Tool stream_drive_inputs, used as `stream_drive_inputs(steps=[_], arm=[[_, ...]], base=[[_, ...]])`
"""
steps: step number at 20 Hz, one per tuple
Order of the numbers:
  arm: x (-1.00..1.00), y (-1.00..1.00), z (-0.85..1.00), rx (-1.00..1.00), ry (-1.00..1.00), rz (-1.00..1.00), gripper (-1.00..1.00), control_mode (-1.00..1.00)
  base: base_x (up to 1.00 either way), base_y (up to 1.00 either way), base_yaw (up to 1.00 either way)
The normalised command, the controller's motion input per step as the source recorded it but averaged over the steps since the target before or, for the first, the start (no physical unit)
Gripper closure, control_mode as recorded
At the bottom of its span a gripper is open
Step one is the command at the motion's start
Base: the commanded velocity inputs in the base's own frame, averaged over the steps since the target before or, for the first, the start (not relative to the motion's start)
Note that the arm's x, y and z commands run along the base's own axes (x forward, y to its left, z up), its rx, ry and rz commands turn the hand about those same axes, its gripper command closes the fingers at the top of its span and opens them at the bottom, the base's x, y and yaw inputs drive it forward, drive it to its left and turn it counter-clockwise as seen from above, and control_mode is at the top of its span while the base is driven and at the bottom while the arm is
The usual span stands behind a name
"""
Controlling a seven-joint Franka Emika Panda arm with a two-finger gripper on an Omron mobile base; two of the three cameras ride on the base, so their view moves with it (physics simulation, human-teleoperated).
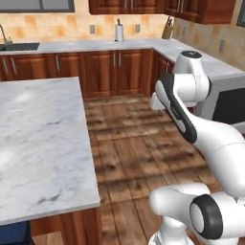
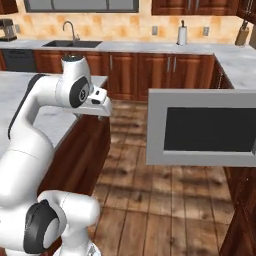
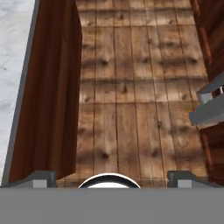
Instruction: Pick the corn from the counter and place it in the microwave.
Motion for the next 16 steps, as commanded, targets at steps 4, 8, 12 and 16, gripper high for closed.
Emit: stream_drive_inputs(steps=[4, 8, 12, 16], arm=[[0.00, 0.00, 0.00, 0.00, 0.00, 0.00, -1.00, 1.00], [0.00, 0.00, 0.00, 0.00, 0.00, 0.00, -1.00, 1.00], [0.00, 0.00, 0.00, 0.00, 0.00, 0.00, -1.00, 1.00], [0.00, 0.00, 0.00, 0.00, 0.00, 0.00, -1.00, 1.00]], base=[[1.00, 0.45, 0.00], [1.00, 0.41, 0.00], [0.97, 0.04, -0.03], [0.99, -0.12, -0.03]])
